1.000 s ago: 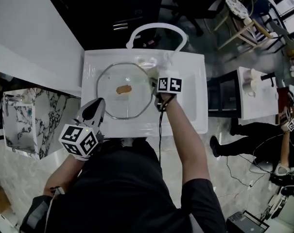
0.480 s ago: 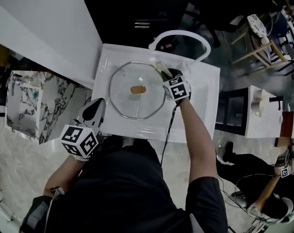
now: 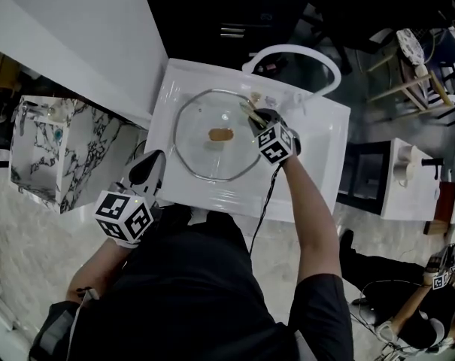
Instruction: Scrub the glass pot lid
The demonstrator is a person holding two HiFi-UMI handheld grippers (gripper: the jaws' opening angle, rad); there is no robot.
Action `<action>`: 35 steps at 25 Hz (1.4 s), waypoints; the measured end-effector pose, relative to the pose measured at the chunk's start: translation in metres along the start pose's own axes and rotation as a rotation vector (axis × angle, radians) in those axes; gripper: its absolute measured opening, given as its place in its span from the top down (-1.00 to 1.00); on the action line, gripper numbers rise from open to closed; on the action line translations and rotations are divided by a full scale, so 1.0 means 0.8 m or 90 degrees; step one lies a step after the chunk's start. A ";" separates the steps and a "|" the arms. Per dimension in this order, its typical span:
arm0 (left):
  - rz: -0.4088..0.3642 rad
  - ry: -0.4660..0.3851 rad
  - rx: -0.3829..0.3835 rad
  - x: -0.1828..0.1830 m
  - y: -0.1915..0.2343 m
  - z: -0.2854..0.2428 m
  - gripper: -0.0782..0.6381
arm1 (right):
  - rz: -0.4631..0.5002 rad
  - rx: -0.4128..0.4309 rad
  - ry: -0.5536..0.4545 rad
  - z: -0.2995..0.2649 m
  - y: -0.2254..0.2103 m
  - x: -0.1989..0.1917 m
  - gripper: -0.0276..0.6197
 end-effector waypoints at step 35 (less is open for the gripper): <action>-0.043 0.018 -0.135 0.012 -0.075 -0.053 0.78 | 0.088 0.068 -0.024 0.077 0.160 -0.074 0.71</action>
Point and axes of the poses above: the fingertips, and each gripper's own axes: z backward along the fingers, y to its left, x out of its top, the point moved 2 cm from there along z, backward along the fingers, and after that the axes turned 15 degrees about -z, right-handed, at the moved point
